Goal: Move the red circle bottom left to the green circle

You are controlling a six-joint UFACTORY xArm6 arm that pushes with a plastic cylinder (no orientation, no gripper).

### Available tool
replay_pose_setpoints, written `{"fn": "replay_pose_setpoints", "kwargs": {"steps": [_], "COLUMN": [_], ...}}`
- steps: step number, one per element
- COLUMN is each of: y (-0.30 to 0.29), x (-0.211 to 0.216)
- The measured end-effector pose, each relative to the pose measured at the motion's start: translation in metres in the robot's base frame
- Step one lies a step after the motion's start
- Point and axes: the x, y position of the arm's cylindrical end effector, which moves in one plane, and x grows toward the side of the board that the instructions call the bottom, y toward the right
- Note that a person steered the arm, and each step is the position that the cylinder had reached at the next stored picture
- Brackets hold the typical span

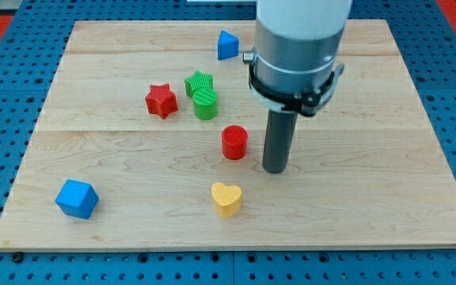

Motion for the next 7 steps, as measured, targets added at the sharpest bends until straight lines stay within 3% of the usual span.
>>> {"fn": "replay_pose_setpoints", "kwargs": {"steps": [1,2,4,5,6,7], "y": [-0.02,-0.038,-0.116,-0.115,-0.138,-0.068], "x": [-0.028,0.01,-0.016,-0.038,-0.034,-0.021]}}
